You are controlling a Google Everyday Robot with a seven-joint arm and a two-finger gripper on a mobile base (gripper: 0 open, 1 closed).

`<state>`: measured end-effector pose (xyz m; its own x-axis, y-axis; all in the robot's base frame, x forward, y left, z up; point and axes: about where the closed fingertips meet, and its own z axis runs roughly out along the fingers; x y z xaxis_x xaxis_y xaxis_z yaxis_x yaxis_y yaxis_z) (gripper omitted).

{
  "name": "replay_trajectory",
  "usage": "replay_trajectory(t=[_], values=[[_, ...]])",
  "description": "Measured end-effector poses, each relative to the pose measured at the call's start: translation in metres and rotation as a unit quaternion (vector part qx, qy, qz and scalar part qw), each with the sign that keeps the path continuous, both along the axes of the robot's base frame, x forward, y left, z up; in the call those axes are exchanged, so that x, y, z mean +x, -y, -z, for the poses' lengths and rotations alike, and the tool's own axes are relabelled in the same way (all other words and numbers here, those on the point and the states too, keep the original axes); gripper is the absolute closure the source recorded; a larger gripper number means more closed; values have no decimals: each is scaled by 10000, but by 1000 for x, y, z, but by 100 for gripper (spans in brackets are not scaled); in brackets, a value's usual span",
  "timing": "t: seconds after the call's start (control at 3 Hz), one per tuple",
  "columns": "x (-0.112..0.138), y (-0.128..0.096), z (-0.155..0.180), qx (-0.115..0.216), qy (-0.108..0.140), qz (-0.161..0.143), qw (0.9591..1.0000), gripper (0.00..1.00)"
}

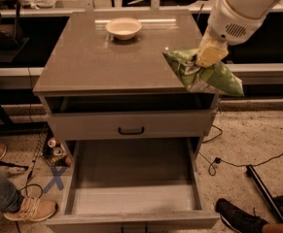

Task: Place green jalapeno chip bag into middle drawer

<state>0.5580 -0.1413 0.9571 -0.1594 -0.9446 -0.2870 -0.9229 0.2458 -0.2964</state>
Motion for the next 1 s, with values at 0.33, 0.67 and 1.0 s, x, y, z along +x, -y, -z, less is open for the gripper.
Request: replay_trajectory(t=[0.33, 0.67, 1.0], values=[[-48, 39, 24, -242, -742, 461, 9959, 100], [-82, 60, 66, -250, -1455, 732, 9863, 100], [-82, 60, 66, -248, -1447, 732, 9864, 100]])
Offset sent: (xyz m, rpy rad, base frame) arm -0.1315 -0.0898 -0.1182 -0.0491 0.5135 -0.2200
